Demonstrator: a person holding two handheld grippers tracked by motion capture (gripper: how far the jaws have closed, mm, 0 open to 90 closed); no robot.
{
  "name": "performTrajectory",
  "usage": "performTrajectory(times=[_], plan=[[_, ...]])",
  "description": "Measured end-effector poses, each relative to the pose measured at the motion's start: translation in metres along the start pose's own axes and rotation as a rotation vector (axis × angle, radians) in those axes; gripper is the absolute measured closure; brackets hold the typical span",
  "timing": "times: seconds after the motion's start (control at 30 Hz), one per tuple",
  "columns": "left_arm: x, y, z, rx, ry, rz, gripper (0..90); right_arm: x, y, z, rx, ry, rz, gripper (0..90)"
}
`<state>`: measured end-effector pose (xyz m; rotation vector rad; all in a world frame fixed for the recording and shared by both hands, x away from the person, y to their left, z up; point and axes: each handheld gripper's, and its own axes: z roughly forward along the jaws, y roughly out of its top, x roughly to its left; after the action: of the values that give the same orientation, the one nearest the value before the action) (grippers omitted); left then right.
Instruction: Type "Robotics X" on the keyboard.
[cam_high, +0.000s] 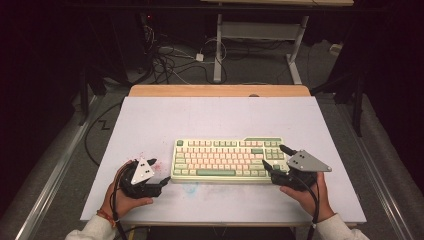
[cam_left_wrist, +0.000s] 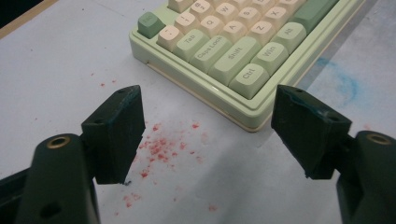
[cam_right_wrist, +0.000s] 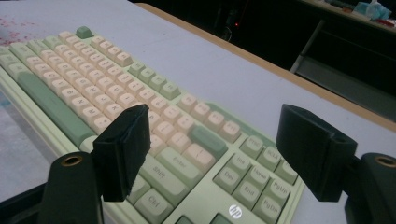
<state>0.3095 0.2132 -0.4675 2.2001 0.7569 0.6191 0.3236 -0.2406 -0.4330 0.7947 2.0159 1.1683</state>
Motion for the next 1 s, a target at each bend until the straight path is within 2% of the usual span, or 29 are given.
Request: performTrajectory(times=[0.13,0.23,0.47,0.6,0.8,1.0], plan=[[0.001,0.001,-0.004,-0.019,-0.009,-0.006,30.0,0.003,-0.009,-0.003,0.027,0.001,-0.014,25.9],[0.002,0.002,-0.007,-0.038,-0.024,-0.015,37.4,0.005,-0.013,-0.005,0.036,0.001,-0.002,25.9],[0.003,0.007,-0.014,-0.045,-0.084,-0.018,73.5,0.009,-0.018,-0.007,0.057,0.012,-0.011,25.7],[0.001,0.011,-0.015,-0.033,-0.093,-0.011,85.9,0.011,-0.019,-0.008,0.064,0.021,-0.014,25.6],[0.0,0.018,-0.014,0.002,-0.094,-0.026,87.6,0.012,-0.02,-0.009,0.065,0.028,-0.013,25.6],[-0.002,0.032,-0.012,0.007,-0.104,-0.027,87.6,0.013,-0.021,-0.008,0.071,0.031,-0.011,25.7]])
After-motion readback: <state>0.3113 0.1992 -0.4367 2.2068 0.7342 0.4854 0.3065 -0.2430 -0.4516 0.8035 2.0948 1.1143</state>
